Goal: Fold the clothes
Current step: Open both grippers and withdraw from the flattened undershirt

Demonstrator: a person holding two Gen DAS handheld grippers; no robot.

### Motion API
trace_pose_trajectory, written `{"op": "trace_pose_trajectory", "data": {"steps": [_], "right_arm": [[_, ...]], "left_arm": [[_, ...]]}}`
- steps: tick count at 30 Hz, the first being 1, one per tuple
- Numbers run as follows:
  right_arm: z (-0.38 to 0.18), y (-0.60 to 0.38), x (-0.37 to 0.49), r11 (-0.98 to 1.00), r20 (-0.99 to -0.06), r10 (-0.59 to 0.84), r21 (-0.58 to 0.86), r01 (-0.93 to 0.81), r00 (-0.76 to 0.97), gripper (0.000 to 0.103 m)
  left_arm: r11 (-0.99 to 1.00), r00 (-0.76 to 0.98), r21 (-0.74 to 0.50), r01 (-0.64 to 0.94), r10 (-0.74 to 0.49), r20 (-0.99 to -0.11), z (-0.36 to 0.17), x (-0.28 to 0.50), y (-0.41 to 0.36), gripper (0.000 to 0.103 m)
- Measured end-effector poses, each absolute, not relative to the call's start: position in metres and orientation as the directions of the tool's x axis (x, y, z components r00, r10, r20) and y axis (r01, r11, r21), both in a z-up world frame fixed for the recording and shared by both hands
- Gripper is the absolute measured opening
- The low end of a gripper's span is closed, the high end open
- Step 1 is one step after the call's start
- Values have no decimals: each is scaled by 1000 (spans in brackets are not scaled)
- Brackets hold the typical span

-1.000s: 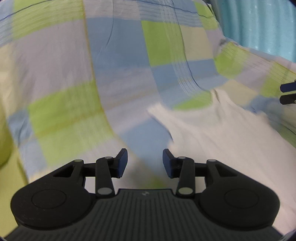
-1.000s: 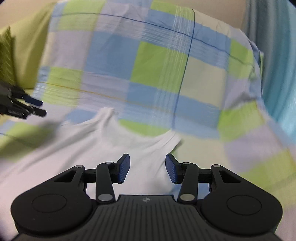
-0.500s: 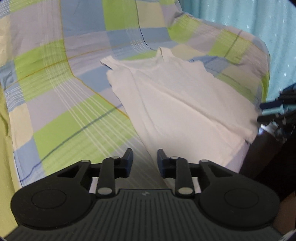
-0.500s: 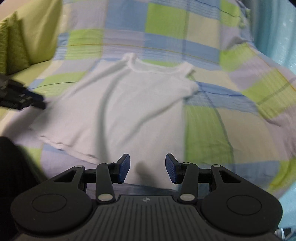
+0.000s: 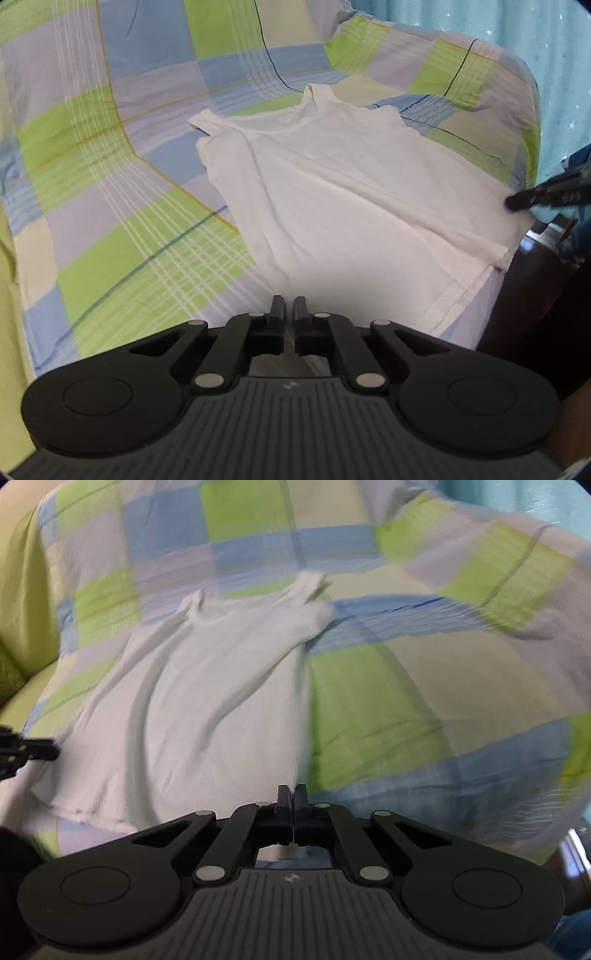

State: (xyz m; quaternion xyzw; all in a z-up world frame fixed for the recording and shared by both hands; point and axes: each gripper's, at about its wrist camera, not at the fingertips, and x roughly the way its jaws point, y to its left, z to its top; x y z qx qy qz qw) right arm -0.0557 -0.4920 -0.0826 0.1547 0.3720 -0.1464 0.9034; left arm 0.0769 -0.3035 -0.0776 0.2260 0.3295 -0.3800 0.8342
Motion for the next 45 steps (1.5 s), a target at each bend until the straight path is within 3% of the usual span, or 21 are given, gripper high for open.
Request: {"op": "trace_pose_trajectory", "data": {"steps": [4, 7, 10, 16, 25, 27, 28, 34, 38, 42, 45], "right_arm": [[-75, -513, -70, 879, -728, -217, 144, 455, 650, 0], [-76, -510, -67, 886, -753, -209, 124, 446, 624, 8], [-65, -507, -65, 888, -703, -238, 123, 444, 671, 13], [-56, -527, -8, 932, -656, -170, 136, 337, 736, 27], [-91, -599, 96, 908, -667, -31, 293, 300, 745, 28], [-97, -606, 111, 908, -680, -23, 293, 300, 733, 4], [-96, -610, 118, 912, -678, -25, 286, 295, 735, 0], [-71, -633, 144, 925, -638, -133, 195, 327, 758, 0], [-69, -631, 141, 930, -658, -194, 112, 349, 728, 12], [-67, -620, 117, 927, -633, -184, 143, 347, 752, 17], [-66, -598, 105, 942, -626, -141, 154, 298, 767, 29]], "left_arm": [[606, 485, 125, 785, -477, -733, -74, 79, -298, 2], [591, 469, 130, 796, -468, -749, -72, 78, -299, 3], [594, 472, 137, 793, -457, -754, -65, 80, -298, 3], [629, 519, 159, 761, -443, -731, -47, 108, -299, 6], [651, 532, 145, 745, -449, -718, -61, 176, -342, 7], [650, 529, 139, 747, -455, -716, -66, 183, -350, 7], [646, 530, 142, 750, -458, -714, -68, 184, -353, 7], [635, 526, 140, 759, -474, -706, -77, 189, -359, 11], [653, 530, 122, 747, -476, -702, -78, 200, -356, 15], [691, 550, 95, 717, -476, -686, -71, 223, -353, 18], [717, 536, 24, 697, -499, -681, -67, 248, -353, 18]]}}
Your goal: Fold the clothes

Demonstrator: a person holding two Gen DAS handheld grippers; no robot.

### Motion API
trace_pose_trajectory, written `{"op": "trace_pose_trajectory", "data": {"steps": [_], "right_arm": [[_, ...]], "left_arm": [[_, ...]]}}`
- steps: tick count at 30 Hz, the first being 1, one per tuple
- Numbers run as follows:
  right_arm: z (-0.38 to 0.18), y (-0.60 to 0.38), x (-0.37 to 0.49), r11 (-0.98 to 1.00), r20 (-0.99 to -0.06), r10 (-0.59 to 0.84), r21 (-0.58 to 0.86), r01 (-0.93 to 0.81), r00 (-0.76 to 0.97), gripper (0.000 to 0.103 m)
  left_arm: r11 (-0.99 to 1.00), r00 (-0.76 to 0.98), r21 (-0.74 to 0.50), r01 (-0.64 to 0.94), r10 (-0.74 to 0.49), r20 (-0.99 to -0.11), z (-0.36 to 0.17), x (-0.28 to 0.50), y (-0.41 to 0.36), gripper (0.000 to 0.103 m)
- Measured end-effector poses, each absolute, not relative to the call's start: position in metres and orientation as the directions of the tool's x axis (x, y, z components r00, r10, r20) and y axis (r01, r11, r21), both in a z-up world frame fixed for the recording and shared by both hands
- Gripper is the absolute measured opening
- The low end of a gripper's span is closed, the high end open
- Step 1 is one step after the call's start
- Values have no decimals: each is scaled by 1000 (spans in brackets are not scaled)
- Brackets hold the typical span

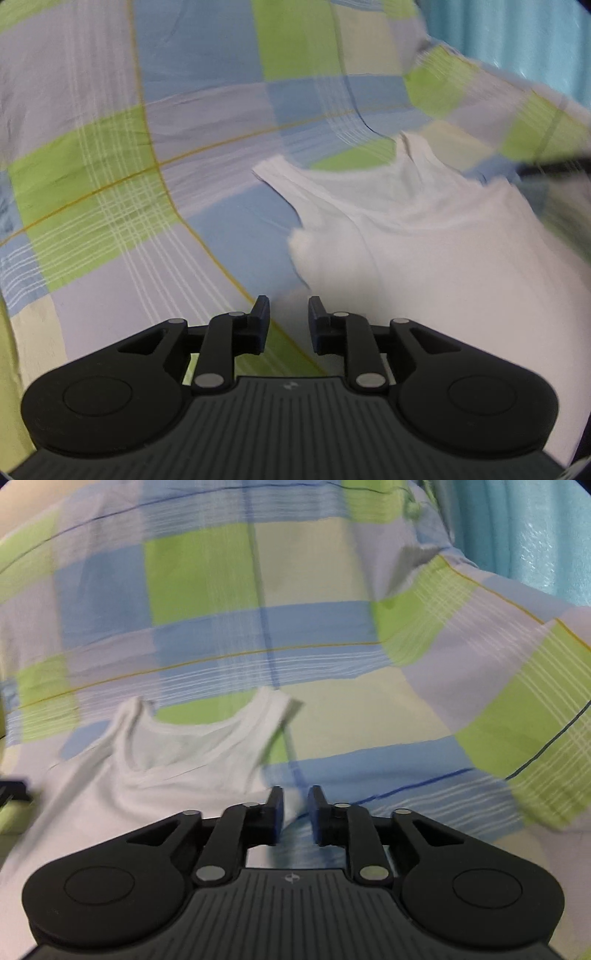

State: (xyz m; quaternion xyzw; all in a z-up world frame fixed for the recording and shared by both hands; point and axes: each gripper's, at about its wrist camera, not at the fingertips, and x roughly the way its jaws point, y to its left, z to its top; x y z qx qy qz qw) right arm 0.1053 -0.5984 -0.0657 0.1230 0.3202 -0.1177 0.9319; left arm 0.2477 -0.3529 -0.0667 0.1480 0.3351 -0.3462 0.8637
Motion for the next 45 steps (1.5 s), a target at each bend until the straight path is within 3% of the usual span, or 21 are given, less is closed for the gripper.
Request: {"op": "trace_pose_trajectory", "data": {"steps": [6, 8, 9, 12, 15, 22, 27, 30, 32, 34, 35, 39, 45], "right_arm": [[-74, -575, 87, 949, -656, -100, 163, 270, 748, 33], [-78, -576, 86, 948, -672, -102, 159, 277, 733, 33], [-79, -577, 85, 948, -680, -106, 151, 280, 725, 32], [-75, -579, 78, 947, -681, -157, 102, 305, 715, 32], [-65, -568, 69, 951, -661, -165, 91, 297, 732, 33], [-46, -483, 39, 991, -616, -9, 100, 90, 788, 34], [-50, -407, 15, 995, -631, 101, 55, -85, 770, 40], [-57, -387, 7, 988, -651, 156, 119, -103, 742, 40], [-60, -373, 2, 987, -664, 160, 102, -124, 731, 40], [-63, -362, -1, 985, -678, 166, 85, -148, 716, 40], [-64, -358, -3, 985, -685, 165, 76, -156, 710, 40], [-64, -349, -11, 985, -700, 145, 35, -169, 700, 40], [-61, -369, -30, 991, -710, 85, -13, -134, 699, 43]], "left_arm": [[707, 433, -163, 689, -581, -690, -75, 281, -365, 22], [704, 431, -156, 693, -578, -692, -79, 284, -372, 6], [708, 459, -111, 697, -560, -690, -78, 285, -375, 3], [730, 534, -15, 683, -513, -673, -67, 288, -374, 6], [738, 541, -13, 675, -507, -671, -61, 287, -362, 21], [732, 504, -40, 680, -506, -700, -58, 245, -317, 20], [648, 363, -142, 748, -578, -731, -65, 179, -295, 20], [608, 302, -178, 774, -600, -741, -74, 151, -294, 20], [594, 286, -173, 786, -596, -750, -82, 139, -297, 19], [604, 326, -123, 787, -577, -749, -84, 129, -299, 4], [606, 334, -110, 788, -570, -751, -84, 127, -298, 2], [604, 400, 16, 797, -507, -763, -79, 118, -286, 0], [563, 404, 40, 825, -540, -738, -71, 97, -253, 3]]}}
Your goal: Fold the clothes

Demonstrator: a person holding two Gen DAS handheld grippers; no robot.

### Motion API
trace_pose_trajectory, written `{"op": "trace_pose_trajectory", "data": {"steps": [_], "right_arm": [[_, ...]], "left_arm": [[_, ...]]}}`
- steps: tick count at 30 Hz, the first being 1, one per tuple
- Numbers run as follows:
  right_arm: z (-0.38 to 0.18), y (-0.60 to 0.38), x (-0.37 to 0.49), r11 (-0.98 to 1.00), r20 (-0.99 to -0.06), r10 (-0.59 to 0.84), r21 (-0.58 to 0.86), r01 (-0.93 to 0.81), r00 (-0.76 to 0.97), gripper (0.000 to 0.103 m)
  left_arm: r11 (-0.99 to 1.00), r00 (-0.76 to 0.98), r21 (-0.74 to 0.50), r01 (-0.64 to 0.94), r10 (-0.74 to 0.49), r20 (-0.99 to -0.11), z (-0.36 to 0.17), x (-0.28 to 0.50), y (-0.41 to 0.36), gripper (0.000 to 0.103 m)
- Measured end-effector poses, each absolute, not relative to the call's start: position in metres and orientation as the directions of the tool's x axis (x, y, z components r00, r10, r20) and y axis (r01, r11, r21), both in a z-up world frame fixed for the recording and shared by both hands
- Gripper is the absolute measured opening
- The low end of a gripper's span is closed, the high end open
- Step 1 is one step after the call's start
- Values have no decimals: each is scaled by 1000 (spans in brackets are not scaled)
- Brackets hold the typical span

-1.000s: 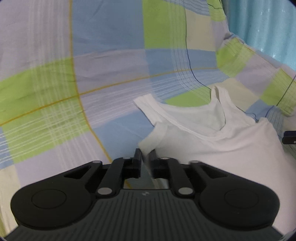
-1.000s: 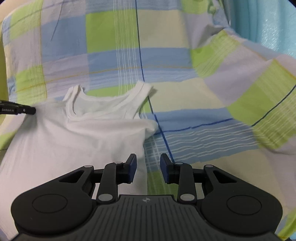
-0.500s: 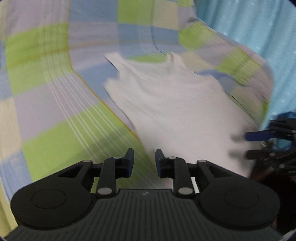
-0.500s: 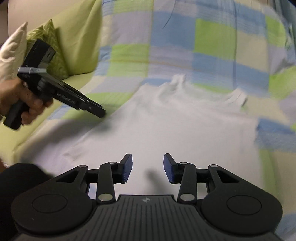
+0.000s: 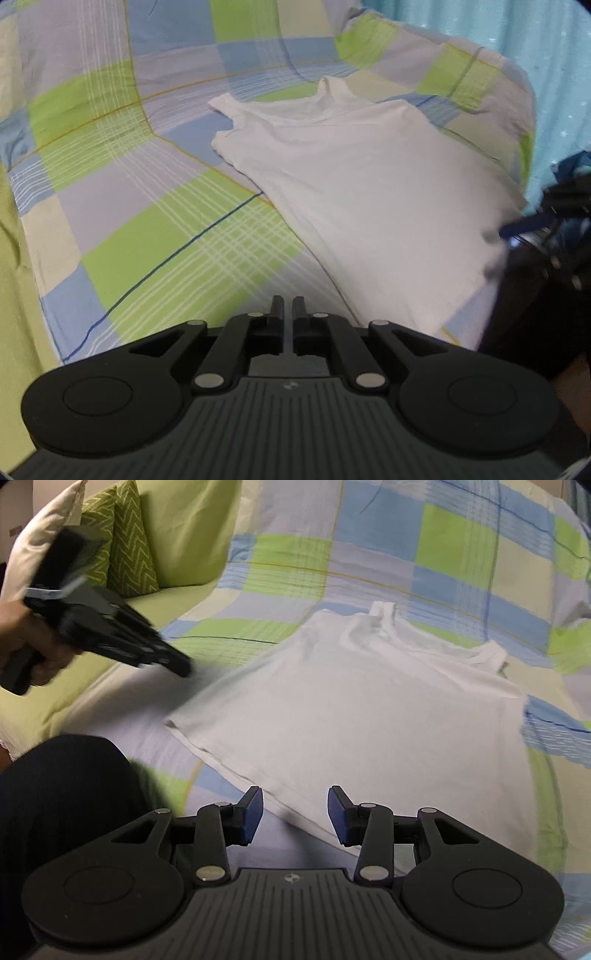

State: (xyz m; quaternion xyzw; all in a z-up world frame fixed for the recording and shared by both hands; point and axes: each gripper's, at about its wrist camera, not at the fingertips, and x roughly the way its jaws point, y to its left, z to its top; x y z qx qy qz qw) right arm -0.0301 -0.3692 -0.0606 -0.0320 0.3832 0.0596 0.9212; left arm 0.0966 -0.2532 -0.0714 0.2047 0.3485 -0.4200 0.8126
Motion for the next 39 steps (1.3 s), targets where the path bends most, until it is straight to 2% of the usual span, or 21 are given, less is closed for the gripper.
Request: {"op": "trace_pose_trajectory", "data": {"steps": [3, 6, 9, 11, 13, 16, 20, 30, 31, 32, 35, 37, 39], "right_arm": [[-61, -382, -41, 995, -724, 29, -48, -92, 689, 45], [-61, -402, -52, 1000, -735, -4, -19, -14, 679, 46], [-61, -429, -63, 993, -732, -23, 60, 98, 681, 47], [-59, -443, -68, 986, -734, -65, 59, 158, 677, 47], [-58, -456, -72, 979, -737, -110, 37, 202, 667, 47], [-59, -480, -76, 963, -747, -135, 55, 263, 651, 51], [-71, -516, -78, 909, -767, -80, 206, 362, 637, 51], [-92, -557, -74, 798, -736, 45, 433, 418, 676, 51], [-93, -559, -74, 791, -737, 52, 443, 423, 674, 49], [-95, -561, -74, 783, -738, 59, 452, 427, 672, 43], [-101, -565, -71, 771, -739, 94, 478, 420, 668, 18], [-103, -566, -71, 765, -733, 116, 496, 410, 671, 5], [-100, -569, -76, 747, -719, 110, 515, 421, 686, 5]], "left_arm": [[476, 378, 84, 875, -564, -734, -71, 70, -256, 12], [443, 329, 58, 895, -565, -757, -81, 56, -265, 25], [466, 301, 3, 885, -567, -766, -92, 55, -271, 27], [482, 316, 4, 876, -569, -759, -93, 54, -273, 26], [488, 326, 12, 873, -564, -758, -93, 54, -273, 7], [501, 325, -3, 865, -565, -758, -91, 57, -268, 6], [512, 330, -7, 859, -565, -756, -87, 58, -257, 6], [444, 368, 128, 887, -510, -777, -88, 47, -267, 5], [450, 363, 116, 885, -514, -777, -89, 49, -266, 6], [457, 361, 106, 883, -518, -776, -89, 51, -265, 5], [465, 367, 105, 879, -519, -772, -89, 51, -267, 6], [462, 374, 117, 879, -517, -770, -89, 49, -268, 6], [461, 380, 125, 879, -518, -767, -88, 48, -267, 6]]}}
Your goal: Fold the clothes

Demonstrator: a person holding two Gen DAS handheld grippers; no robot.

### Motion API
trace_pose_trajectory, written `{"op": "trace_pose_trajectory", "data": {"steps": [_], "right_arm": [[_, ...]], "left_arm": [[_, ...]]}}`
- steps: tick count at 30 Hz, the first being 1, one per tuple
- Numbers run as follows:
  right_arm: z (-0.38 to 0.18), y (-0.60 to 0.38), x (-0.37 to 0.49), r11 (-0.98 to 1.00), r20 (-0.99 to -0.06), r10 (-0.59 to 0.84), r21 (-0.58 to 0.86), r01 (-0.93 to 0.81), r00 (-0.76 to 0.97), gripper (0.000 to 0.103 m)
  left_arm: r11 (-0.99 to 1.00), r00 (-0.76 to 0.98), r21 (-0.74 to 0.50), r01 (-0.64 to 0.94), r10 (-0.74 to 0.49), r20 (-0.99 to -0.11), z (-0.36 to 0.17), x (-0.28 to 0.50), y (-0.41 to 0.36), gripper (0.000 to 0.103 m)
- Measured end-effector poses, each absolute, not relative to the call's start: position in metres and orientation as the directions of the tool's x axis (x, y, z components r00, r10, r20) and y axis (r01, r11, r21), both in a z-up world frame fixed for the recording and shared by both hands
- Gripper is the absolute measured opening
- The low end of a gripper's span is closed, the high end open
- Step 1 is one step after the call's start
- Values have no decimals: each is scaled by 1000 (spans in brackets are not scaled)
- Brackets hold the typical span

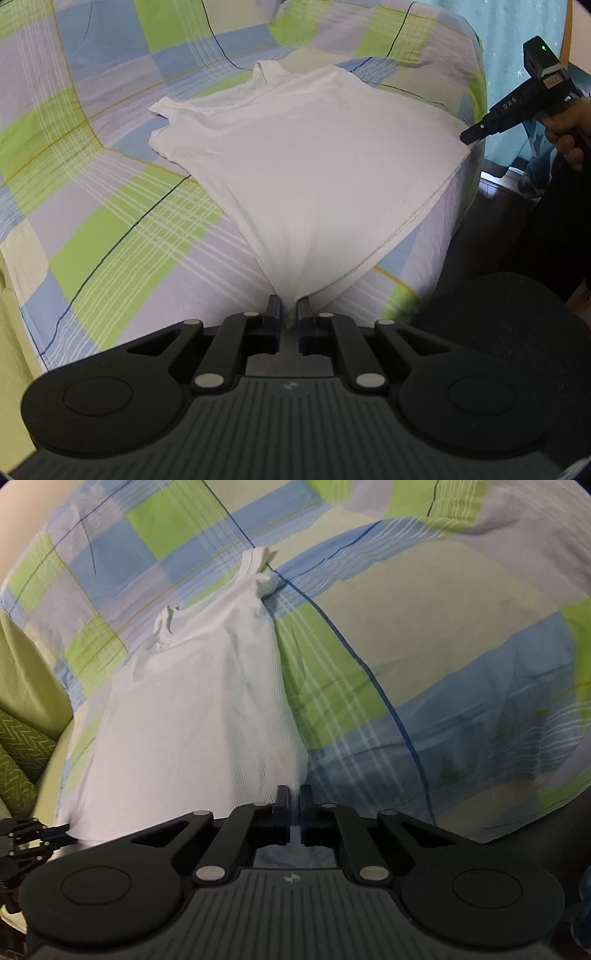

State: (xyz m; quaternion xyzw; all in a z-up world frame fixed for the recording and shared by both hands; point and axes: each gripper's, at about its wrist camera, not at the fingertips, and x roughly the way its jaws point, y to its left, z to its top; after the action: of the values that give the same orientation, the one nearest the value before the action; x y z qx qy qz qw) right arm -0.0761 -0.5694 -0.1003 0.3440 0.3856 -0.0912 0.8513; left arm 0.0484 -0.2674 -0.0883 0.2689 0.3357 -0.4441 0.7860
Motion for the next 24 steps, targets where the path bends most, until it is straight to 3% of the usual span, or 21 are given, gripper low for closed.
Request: {"op": "trace_pose_trajectory", "data": {"steps": [6, 8, 10, 11, 13, 19, 24], "right_arm": [[-97, -583, -83, 686, -696, 116, 572, 449, 709, 8], [-100, -580, -75, 719, -721, 134, 543, 434, 680, 21], [-94, -571, -72, 784, -745, 108, 471, 405, 658, 29], [-89, -565, -72, 816, -752, 86, 430, 387, 654, 36], [-80, -554, -73, 865, -758, 43, 354, 355, 651, 41], [-65, -528, -77, 925, -740, 9, 262, 276, 672, 41], [-61, -511, -80, 939, -723, 13, 246, 239, 691, 44]], "left_arm": [[467, 395, 141, 873, -507, -766, -86, 53, -269, 3], [462, 397, 149, 874, -503, -768, -87, 53, -271, 5], [452, 414, 180, 873, -494, -765, -85, 50, -270, 14], [437, 430, 214, 874, -488, -759, -83, 46, -269, 17], [371, 476, 321, 871, -481, -736, -80, 32, -267, 25], [0, 518, 605, 796, -515, -683, -97, -13, -271, 31], [-156, 531, 707, 689, -555, -640, -119, -26, -276, 31]]}}
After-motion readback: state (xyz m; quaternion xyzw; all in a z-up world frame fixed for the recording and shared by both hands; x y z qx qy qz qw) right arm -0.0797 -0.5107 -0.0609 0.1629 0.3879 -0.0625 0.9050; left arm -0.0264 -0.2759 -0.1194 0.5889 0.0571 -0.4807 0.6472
